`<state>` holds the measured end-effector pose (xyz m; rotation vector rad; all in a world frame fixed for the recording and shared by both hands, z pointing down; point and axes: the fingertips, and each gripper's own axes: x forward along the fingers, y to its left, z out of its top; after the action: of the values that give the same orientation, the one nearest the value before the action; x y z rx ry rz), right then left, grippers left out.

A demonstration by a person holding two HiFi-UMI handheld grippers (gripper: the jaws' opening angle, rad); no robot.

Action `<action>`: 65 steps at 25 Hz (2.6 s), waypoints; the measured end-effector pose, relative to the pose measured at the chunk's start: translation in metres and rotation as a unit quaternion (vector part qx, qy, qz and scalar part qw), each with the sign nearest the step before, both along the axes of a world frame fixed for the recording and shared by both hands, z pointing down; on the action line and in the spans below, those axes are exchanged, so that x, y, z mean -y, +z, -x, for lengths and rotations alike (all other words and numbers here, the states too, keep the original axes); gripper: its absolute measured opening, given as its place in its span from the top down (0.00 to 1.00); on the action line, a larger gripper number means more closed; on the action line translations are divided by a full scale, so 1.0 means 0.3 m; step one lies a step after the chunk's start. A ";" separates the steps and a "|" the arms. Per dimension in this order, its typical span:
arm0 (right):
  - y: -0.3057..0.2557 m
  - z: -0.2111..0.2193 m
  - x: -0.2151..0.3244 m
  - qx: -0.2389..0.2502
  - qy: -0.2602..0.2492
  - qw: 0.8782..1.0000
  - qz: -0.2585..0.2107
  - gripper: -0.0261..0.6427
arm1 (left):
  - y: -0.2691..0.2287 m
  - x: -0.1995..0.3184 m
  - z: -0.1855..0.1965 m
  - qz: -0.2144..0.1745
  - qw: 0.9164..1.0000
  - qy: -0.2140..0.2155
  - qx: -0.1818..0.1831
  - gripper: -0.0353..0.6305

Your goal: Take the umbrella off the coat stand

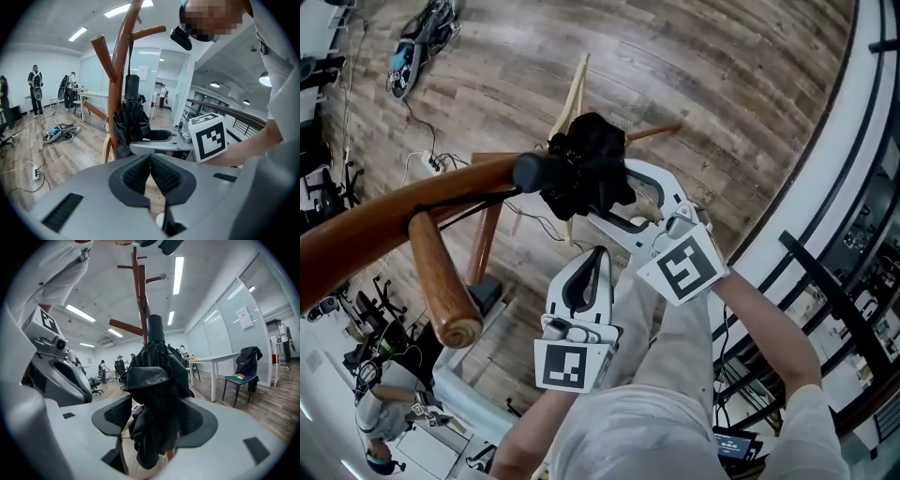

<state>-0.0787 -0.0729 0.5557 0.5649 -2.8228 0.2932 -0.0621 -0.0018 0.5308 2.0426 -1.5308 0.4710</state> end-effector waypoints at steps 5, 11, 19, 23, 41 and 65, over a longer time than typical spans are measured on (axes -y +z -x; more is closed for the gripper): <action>0.006 0.014 0.040 -0.005 0.008 0.999 -0.033 0.53 | 0.011 -0.007 -0.011 -0.002 1.000 0.021 0.002 0.91; 0.038 0.046 0.064 -0.012 -0.015 0.998 -0.064 0.52 | 0.048 -0.011 0.004 0.011 1.000 0.004 -0.007 0.91; 0.047 0.062 0.108 -0.032 -0.016 0.994 -0.102 0.52 | 0.057 -0.010 0.003 0.007 1.000 0.005 -0.009 0.91; 0.046 0.056 0.107 -0.023 -0.006 0.996 -0.088 0.55 | 0.055 -0.016 0.010 0.007 1.000 0.003 -0.010 0.91; -0.012 -0.039 0.087 -0.030 -0.007 0.997 -0.069 0.58 | -0.021 0.013 -0.034 -0.009 1.000 0.014 -0.008 0.91; -0.236 -0.123 0.048 -0.030 0.015 0.997 -0.076 0.58 | -0.209 -0.003 -0.072 -0.041 0.998 0.046 -0.003 0.91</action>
<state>-0.0419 -0.0873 0.4848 0.6361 -2.7956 0.0642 -0.0405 -0.0007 0.4681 2.1835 -1.4785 0.4422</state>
